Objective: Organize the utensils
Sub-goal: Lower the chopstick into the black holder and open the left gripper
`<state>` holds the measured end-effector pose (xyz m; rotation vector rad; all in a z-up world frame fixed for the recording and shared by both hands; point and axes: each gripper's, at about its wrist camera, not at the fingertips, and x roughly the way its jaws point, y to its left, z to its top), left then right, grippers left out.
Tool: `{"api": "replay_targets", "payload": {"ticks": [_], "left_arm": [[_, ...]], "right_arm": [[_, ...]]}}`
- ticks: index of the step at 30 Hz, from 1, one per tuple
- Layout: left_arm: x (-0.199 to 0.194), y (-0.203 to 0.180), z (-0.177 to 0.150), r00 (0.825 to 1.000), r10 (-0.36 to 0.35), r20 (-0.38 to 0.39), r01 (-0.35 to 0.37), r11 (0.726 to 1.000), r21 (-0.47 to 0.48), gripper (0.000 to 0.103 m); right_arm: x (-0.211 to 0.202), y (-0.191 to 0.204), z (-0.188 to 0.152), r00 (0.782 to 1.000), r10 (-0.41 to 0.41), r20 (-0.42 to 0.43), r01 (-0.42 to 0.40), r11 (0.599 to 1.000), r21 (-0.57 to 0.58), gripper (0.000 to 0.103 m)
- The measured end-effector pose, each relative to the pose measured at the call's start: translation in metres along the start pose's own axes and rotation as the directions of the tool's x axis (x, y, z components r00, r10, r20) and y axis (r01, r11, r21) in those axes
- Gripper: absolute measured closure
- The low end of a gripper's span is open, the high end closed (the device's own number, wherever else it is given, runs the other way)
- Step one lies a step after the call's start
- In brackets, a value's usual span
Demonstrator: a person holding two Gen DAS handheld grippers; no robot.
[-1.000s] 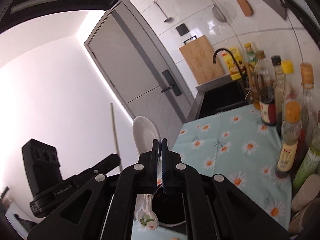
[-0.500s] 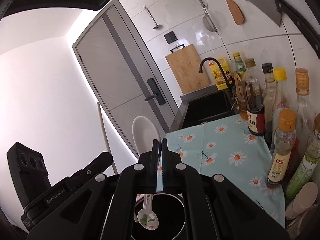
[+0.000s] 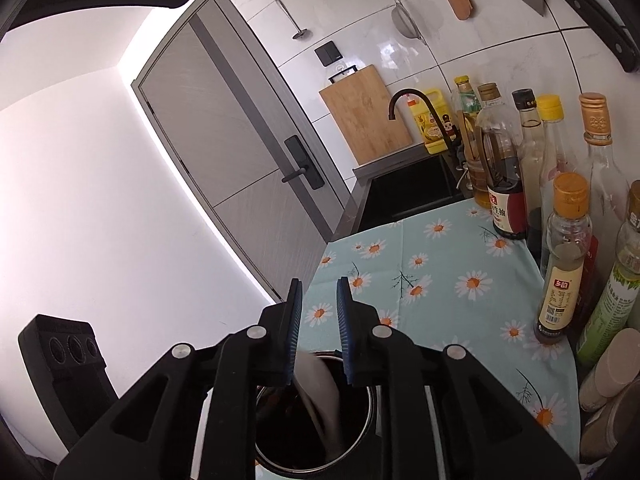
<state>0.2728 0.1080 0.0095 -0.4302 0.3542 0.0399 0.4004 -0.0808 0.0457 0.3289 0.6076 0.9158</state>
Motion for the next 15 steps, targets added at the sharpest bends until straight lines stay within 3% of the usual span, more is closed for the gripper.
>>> {"api": "replay_targets", "payload": {"ticks": [6,9,15], "left_arm": [[-0.009,0.001,-0.002,0.999,0.049,-0.004,-0.049,0.999,0.006,0.097],[-0.017,-0.002,-0.001,0.999,0.049,0.005,-0.049,0.999,0.018,0.078],[-0.034,-0.006,0.003,0.999,0.037,0.016,-0.037,0.999,0.014,0.078]], "right_arm": [[-0.014,0.002,0.000,1.000,0.001,0.004,-0.001,1.000,0.004,0.084],[-0.023,0.005,-0.002,1.000,0.006,0.006,-0.006,1.000,0.005,0.084],[-0.039,0.012,-0.005,1.000,0.015,0.001,-0.015,1.000,0.005,0.084]]}}
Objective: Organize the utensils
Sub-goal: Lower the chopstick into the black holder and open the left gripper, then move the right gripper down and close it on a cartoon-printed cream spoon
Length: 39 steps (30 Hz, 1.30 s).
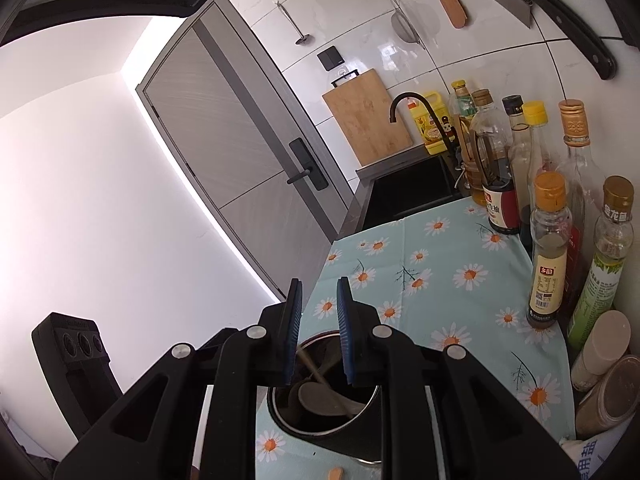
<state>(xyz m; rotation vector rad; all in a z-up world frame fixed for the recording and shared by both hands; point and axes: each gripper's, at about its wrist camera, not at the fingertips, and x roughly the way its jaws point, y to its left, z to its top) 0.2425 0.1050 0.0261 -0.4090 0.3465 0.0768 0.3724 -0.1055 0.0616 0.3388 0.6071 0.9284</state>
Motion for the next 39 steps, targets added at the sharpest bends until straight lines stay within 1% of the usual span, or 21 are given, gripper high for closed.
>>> {"api": "replay_targets", "payload": {"ticks": [2,5,7,8,10,14,20,24,26,30,33,34,39], "left_arm": [[-0.007,-0.001,0.002,1.000,0.005,0.000,-0.005,1.000,0.006,0.078],[-0.017,-0.002,0.003,1.000,0.005,-0.001,-0.005,1.000,0.016,0.077],[-0.023,-0.002,0.003,1.000,0.009,-0.008,-0.009,1.000,0.016,0.077],[-0.028,-0.001,0.002,1.000,0.011,-0.017,-0.011,1.000,0.014,0.076],[-0.034,0.001,0.000,0.999,0.021,-0.025,-0.020,1.000,0.014,0.072],[-0.048,0.008,-0.008,0.998,0.038,-0.054,-0.037,0.999,0.011,0.071],[-0.063,0.022,-0.027,0.992,0.062,-0.108,-0.063,0.998,-0.008,0.071],[-0.067,0.032,-0.047,0.985,0.069,-0.156,-0.074,0.997,-0.026,0.071],[-0.069,0.038,-0.060,0.981,0.067,-0.185,-0.076,0.996,-0.042,0.071],[-0.072,0.045,-0.083,0.971,0.067,-0.231,-0.083,0.995,-0.058,0.071],[-0.076,0.049,-0.098,0.963,0.069,-0.262,-0.089,0.994,-0.068,0.071],[-0.077,0.051,-0.104,0.960,0.070,-0.272,-0.093,0.993,-0.075,0.071],[-0.086,0.061,-0.127,0.947,0.067,-0.314,-0.105,0.989,-0.104,0.071]], "right_arm": [[-0.006,0.003,-0.002,1.000,0.005,-0.006,-0.005,1.000,-0.005,0.084],[-0.014,0.007,-0.005,1.000,0.009,-0.022,-0.009,1.000,-0.009,0.076],[-0.018,0.010,-0.009,0.999,0.020,-0.043,-0.020,1.000,-0.006,0.076],[-0.020,0.013,-0.012,0.998,0.026,-0.056,-0.027,1.000,-0.014,0.075],[-0.022,0.019,-0.017,0.997,0.018,-0.077,-0.021,0.999,-0.041,0.071],[-0.024,0.027,-0.032,0.993,0.010,-0.117,-0.020,0.996,-0.089,0.071],[-0.023,0.027,-0.059,0.981,0.022,-0.193,-0.041,0.995,-0.093,0.071],[-0.017,0.025,-0.078,0.969,0.024,-0.246,-0.050,0.994,-0.100,0.071],[-0.012,0.024,-0.091,0.959,0.019,-0.282,-0.051,0.993,-0.108,0.071],[0.000,0.022,-0.118,0.932,0.024,-0.360,-0.072,0.990,-0.121,0.071],[0.010,0.020,-0.139,0.906,0.020,-0.423,-0.086,0.987,-0.139,0.071],[0.015,0.020,-0.147,0.893,0.014,-0.450,-0.091,0.984,-0.150,0.071],[0.033,0.019,-0.171,0.848,0.004,-0.530,-0.120,0.975,-0.185,0.071]]}}
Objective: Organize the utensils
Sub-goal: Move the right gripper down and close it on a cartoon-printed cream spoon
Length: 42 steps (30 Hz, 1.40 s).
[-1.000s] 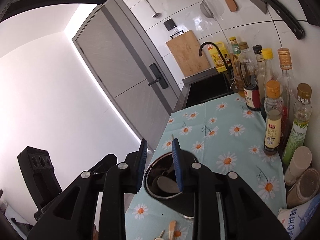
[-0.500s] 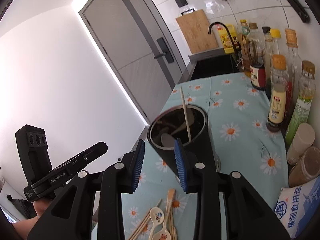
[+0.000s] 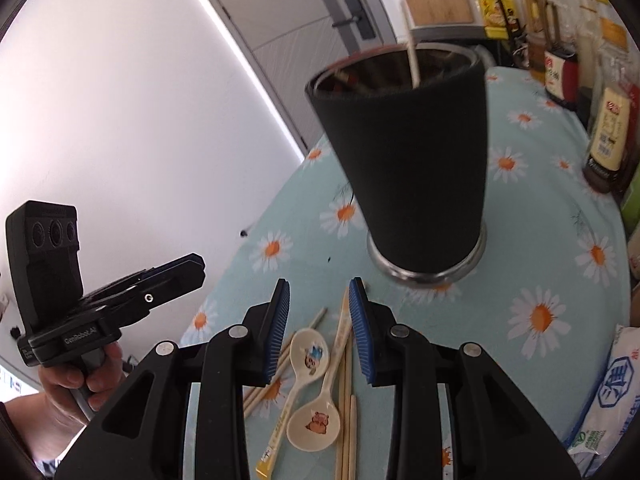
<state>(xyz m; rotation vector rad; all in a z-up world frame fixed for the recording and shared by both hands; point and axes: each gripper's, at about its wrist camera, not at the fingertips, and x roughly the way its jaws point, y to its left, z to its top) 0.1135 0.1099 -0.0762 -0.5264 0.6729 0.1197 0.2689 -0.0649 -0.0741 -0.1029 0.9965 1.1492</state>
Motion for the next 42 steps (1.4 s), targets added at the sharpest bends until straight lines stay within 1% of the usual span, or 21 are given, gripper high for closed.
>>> {"api": "replay_targets", "payload": {"ticks": [2,3,5,7,8,9,11,14,20,25,29,30,31,32,36,39,42], "left_arm": [[0.000,0.005,-0.008,1.000,0.002,-0.013,-0.002,1.000,-0.007,0.071],[0.000,0.007,-0.011,1.000,0.005,-0.021,-0.006,1.000,-0.010,0.071],[-0.001,0.011,-0.018,0.999,0.005,-0.032,-0.005,1.000,-0.018,0.071],[-0.002,0.014,-0.023,0.999,0.005,-0.041,-0.007,1.000,-0.029,0.071],[-0.002,0.018,-0.027,0.999,0.005,-0.047,-0.007,0.999,-0.034,0.071],[-0.002,0.019,-0.030,0.999,0.006,-0.052,-0.008,0.999,-0.036,0.071],[-0.003,0.024,-0.035,0.998,0.004,-0.065,-0.007,0.999,-0.043,0.071],[-0.003,0.031,-0.041,0.997,0.000,-0.078,-0.004,0.999,-0.053,0.071],[-0.003,0.042,-0.047,0.995,-0.023,-0.093,0.017,0.998,-0.066,0.071],[-0.005,0.045,-0.046,0.993,-0.061,-0.099,0.057,0.997,-0.042,0.071],[-0.004,0.052,-0.044,0.990,-0.081,-0.119,0.077,0.996,-0.035,0.071],[-0.004,0.053,-0.044,0.989,-0.083,-0.124,0.080,0.996,-0.032,0.071],[-0.003,0.055,-0.044,0.987,-0.090,-0.132,0.087,0.996,-0.028,0.071],[-0.003,0.056,-0.044,0.986,-0.093,-0.137,0.091,0.996,-0.026,0.071],[0.001,0.065,-0.045,0.981,-0.110,-0.162,0.108,0.994,-0.024,0.071],[0.005,0.070,-0.046,0.975,-0.126,-0.183,0.123,0.992,-0.031,0.071],[0.008,0.070,-0.048,0.969,-0.138,-0.205,0.136,0.990,-0.021,0.071]], "right_arm": [[0.015,-0.002,-0.004,0.999,0.001,-0.054,-0.002,1.000,-0.025,0.071],[0.025,-0.003,-0.007,0.995,0.013,-0.097,-0.016,1.000,-0.026,0.071],[0.039,-0.005,-0.012,0.988,0.031,-0.153,-0.036,0.999,-0.033,0.071],[0.050,-0.004,-0.015,0.982,0.014,-0.190,-0.024,0.999,-0.049,0.075],[0.053,-0.002,-0.016,0.980,0.013,-0.199,-0.026,0.998,-0.065,0.080],[0.055,0.000,-0.017,0.979,0.006,-0.206,-0.023,0.996,-0.083,0.083],[0.059,0.005,-0.018,0.977,-0.017,-0.212,-0.009,0.993,-0.122,0.084],[0.061,0.009,-0.018,0.974,-0.034,-0.222,0.002,0.990,-0.143,0.085],[0.064,0.014,-0.017,0.967,-0.042,-0.249,-0.003,0.984,-0.178,0.085],[0.070,0.024,-0.017,0.958,-0.065,-0.279,-0.002,0.972,-0.235,0.085],[0.079,0.029,-0.015,0.953,-0.083,-0.293,0.006,0.968,-0.253,0.085],[0.080,0.031,-0.015,0.951,-0.091,-0.294,0.011,0.965,-0.261,0.089],[0.082,0.032,-0.015,0.949,-0.103,-0.299,0.019,0.963,-0.270,0.095],[0.084,0.033,-0.016,0.945,-0.118,-0.304,0.030,0.960,-0.279,0.098],[0.086,0.032,-0.019,0.946,-0.134,-0.295,0.053,0.962,-0.267,0.098],[0.082,0.029,-0.019,0.950,-0.146,-0.275,0.079,0.968,-0.239,0.099],[0.074,0.028,-0.022,0.953,-0.146,-0.265,0.086,0.970,-0.227,0.099]]}}
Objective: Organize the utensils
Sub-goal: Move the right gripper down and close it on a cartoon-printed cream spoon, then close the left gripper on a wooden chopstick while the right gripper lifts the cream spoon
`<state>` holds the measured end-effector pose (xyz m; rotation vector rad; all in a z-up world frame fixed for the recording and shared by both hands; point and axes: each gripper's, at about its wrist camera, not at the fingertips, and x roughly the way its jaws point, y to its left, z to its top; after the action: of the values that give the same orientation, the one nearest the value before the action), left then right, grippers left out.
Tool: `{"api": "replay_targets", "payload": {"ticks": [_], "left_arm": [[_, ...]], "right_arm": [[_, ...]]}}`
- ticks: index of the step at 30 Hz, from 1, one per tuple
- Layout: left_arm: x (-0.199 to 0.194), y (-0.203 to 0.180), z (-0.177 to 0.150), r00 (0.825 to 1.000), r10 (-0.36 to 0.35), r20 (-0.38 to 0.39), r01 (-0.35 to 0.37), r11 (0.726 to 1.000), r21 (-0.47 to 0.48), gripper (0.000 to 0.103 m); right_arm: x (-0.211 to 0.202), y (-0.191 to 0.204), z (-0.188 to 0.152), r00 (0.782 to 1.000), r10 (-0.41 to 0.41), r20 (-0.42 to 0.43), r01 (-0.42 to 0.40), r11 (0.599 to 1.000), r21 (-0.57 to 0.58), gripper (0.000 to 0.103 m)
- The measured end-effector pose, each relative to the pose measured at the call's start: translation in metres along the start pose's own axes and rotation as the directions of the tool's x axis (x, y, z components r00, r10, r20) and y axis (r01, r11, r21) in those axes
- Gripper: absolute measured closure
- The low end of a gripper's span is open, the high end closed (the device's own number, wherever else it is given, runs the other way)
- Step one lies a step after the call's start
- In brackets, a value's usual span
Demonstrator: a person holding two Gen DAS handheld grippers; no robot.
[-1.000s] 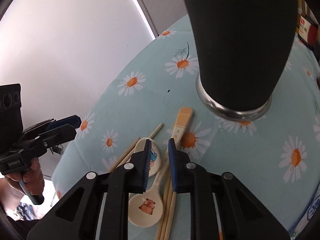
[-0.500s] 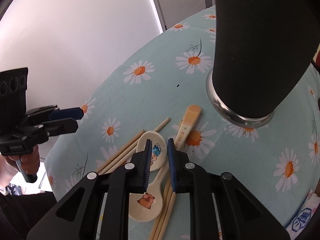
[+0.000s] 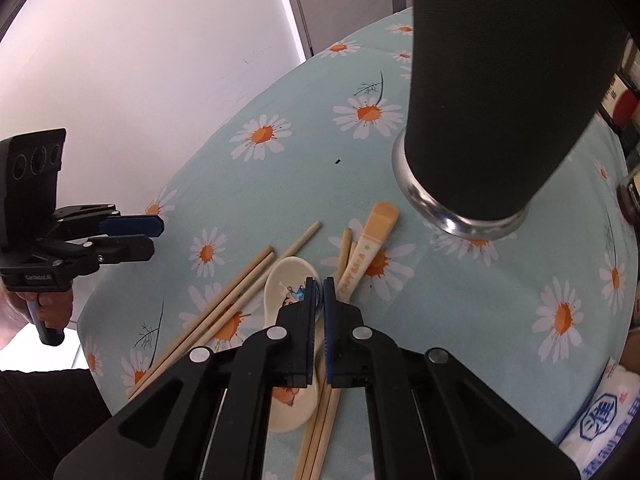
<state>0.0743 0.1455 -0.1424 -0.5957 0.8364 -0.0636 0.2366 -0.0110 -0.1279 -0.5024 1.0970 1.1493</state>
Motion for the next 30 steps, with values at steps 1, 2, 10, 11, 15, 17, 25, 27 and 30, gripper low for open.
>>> {"api": "replay_targets", "payload": {"ticks": [1,2,10,11,15,17,25,27,30], "left_arm": [[0.001,-0.001,0.000,1.000,-0.002,-0.007,0.002,1.000,0.005,0.071],[0.003,-0.002,0.001,1.000,-0.001,-0.016,0.002,1.000,0.012,0.071],[0.016,-0.020,0.006,0.998,0.020,-0.066,-0.018,0.999,0.036,0.071],[0.019,-0.024,0.007,0.997,0.022,-0.077,-0.019,0.999,0.041,0.071],[0.028,-0.039,0.009,0.990,0.059,-0.127,-0.051,0.996,0.069,0.071],[0.032,-0.046,0.009,0.985,0.092,-0.143,-0.080,0.993,0.089,0.071],[0.046,-0.061,0.005,0.948,0.235,-0.216,-0.212,0.969,0.124,0.073],[0.048,-0.065,0.005,0.938,0.262,-0.226,-0.238,0.963,0.130,0.073],[0.052,-0.070,0.006,0.922,0.303,-0.240,-0.275,0.951,0.144,0.073]], "right_arm": [[-0.003,0.000,-0.002,1.000,-0.004,0.009,0.004,1.000,0.006,0.099],[-0.008,-0.002,-0.006,1.000,-0.002,0.016,0.001,1.000,0.014,0.099],[-0.045,-0.004,-0.022,0.994,-0.006,0.105,0.000,0.999,0.054,0.099],[-0.051,-0.005,-0.024,0.993,-0.007,0.117,0.001,0.998,0.058,0.099],[-0.074,-0.011,-0.028,0.984,0.005,0.180,-0.020,0.996,0.084,0.099],[-0.087,-0.015,-0.031,0.977,0.011,0.214,-0.032,0.995,0.096,0.099],[-0.118,-0.031,-0.033,0.953,0.059,0.298,-0.099,0.988,0.120,0.099],[-0.124,-0.034,-0.035,0.948,0.072,0.310,-0.113,0.987,0.116,0.099],[-0.131,-0.034,-0.040,0.942,0.083,0.326,-0.125,0.986,0.108,0.099]]}}
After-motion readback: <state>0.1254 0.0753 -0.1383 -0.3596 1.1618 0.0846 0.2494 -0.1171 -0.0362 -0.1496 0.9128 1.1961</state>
